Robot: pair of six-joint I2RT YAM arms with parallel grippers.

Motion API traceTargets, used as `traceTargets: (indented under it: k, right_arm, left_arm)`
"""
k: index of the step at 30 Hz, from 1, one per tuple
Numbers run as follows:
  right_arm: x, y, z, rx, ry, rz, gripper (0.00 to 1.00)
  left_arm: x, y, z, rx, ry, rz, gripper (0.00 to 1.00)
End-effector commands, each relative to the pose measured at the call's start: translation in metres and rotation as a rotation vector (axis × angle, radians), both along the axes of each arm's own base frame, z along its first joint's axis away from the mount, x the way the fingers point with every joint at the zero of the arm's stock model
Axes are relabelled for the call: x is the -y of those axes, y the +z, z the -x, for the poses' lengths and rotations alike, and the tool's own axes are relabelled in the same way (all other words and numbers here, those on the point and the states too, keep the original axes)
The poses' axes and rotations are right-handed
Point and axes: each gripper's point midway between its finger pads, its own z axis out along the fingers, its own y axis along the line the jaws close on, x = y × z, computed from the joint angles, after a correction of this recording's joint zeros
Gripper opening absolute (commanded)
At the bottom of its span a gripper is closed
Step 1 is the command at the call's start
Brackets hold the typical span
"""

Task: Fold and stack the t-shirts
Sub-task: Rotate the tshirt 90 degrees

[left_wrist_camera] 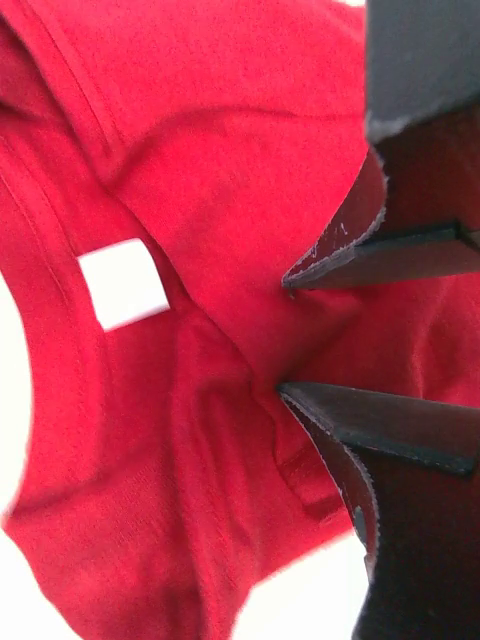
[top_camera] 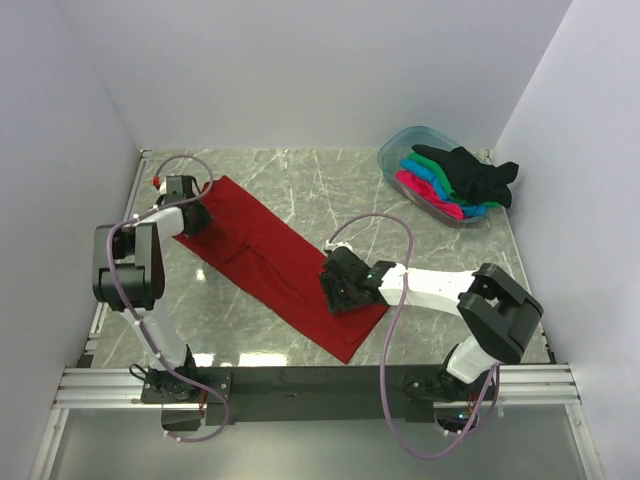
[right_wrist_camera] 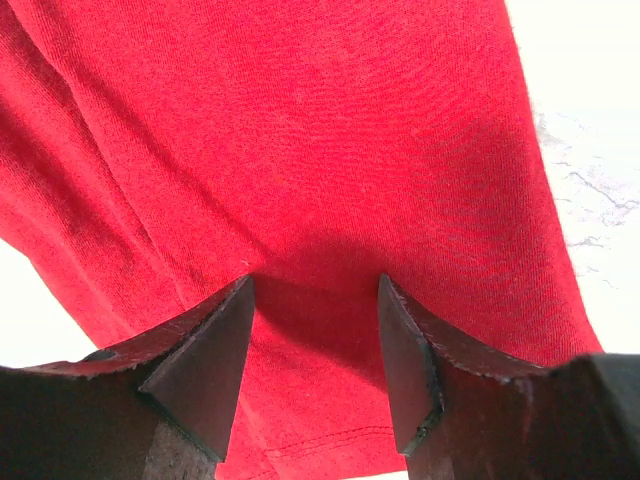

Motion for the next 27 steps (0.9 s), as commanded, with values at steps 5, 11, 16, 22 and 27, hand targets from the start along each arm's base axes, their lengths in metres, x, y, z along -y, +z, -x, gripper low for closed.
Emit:
traceTargets:
  k: [5,11,16,22,27]
  right_arm:
    - [-0.009,-0.025,0.028,-0.079,0.031,0.024,0.59]
    - [-0.026,-0.032,0.058,-0.127,0.079,0.021,0.59]
    - [-0.046,-0.022,0.067,-0.121,0.109,-0.02,0.59]
    - [-0.062,-0.01,0.068,-0.112,0.141,-0.065,0.59]
    - [-0.081,-0.001,0.07,-0.129,0.184,-0.127,0.59]
  left_arm:
    - [0.023,-0.012,-0.031,-0.035,-0.077,0.057,0.47]
    - [0.056,-0.003,-0.073,-0.02,-0.139,0.031,0.47]
    - [0.095,-0.021,-0.096,-0.052,-0.206,0.018,0.47]
    - [0.147,-0.016,-0.134,0.012,-0.306,0.04,0.48]
    - [0.184,-0.005,-0.157,0.077,-0.383,0.058,0.5]
